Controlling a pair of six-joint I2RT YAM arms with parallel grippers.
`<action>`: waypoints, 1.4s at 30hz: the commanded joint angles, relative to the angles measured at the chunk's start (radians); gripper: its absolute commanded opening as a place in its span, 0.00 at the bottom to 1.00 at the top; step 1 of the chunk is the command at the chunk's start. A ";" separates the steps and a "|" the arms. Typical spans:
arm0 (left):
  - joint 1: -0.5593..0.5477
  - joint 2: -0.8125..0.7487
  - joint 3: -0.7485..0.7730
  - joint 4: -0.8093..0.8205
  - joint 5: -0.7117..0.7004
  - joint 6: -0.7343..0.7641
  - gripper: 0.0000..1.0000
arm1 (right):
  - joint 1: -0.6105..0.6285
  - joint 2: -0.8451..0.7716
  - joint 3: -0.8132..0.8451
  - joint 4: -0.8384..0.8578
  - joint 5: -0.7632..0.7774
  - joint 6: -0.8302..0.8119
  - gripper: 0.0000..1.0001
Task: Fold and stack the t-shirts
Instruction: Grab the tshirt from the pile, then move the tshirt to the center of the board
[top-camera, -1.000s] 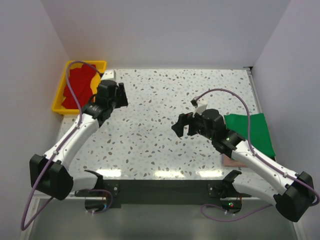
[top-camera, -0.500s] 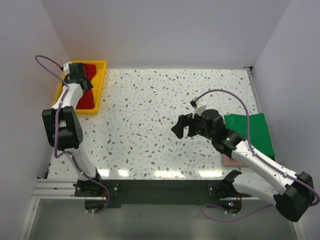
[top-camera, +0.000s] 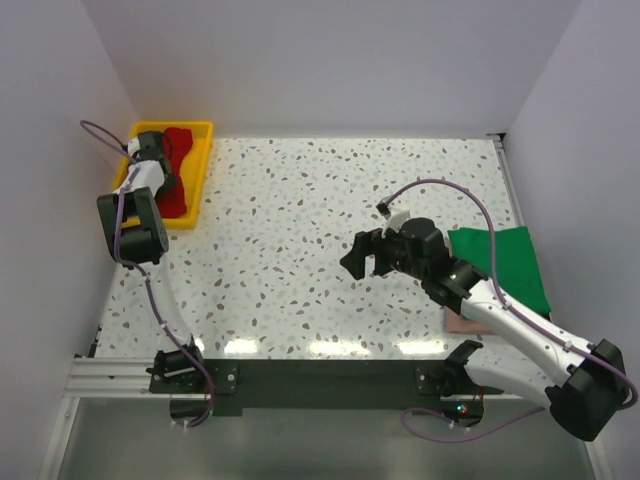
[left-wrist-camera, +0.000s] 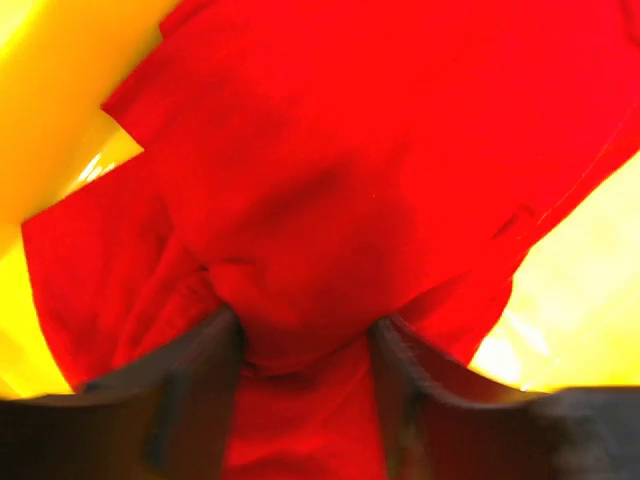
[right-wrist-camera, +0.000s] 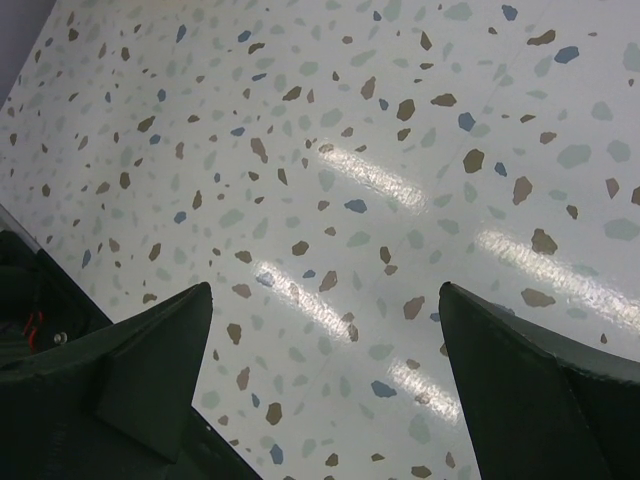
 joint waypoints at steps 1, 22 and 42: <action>0.025 0.005 0.050 -0.010 0.024 -0.010 0.50 | -0.001 0.007 0.006 0.021 -0.026 -0.002 0.99; 0.011 -0.471 0.090 0.131 0.360 0.031 0.00 | -0.001 0.021 0.003 0.035 -0.044 0.001 0.99; -0.350 -0.926 -0.098 0.239 0.639 0.015 0.00 | -0.001 0.015 0.000 0.030 -0.021 0.002 0.99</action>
